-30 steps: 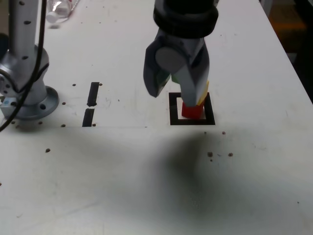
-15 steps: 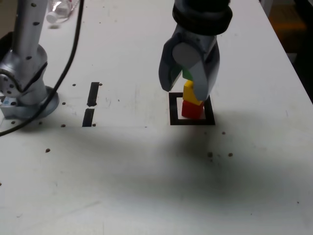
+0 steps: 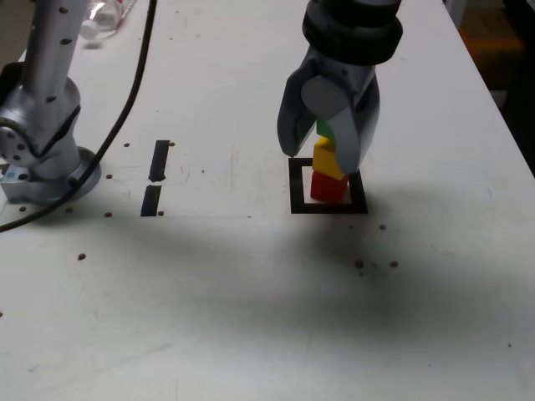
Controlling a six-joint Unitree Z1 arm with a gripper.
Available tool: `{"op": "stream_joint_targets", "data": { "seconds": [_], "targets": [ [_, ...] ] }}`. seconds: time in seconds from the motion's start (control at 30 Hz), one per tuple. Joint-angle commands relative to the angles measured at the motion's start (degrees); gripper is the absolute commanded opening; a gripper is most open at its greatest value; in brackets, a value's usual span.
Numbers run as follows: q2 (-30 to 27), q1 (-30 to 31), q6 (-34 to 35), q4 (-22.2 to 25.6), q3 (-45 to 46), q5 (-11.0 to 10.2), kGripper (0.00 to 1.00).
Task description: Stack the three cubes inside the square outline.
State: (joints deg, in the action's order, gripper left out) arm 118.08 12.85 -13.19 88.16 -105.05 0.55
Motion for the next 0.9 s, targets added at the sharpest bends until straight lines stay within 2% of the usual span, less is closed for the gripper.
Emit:
{"op": "stream_joint_targets", "data": {
  "seconds": [0.0,0.3,0.87],
  "targets": [
    [0.11,-0.18,-0.20,0.09,0.15,-0.40,0.40],
    [0.14,-0.41,-0.67,-0.15,0.81,-1.36,0.52],
    [-0.23,-0.45,-0.79,-0.92,1.88,-0.26,0.61]
  ]
}}
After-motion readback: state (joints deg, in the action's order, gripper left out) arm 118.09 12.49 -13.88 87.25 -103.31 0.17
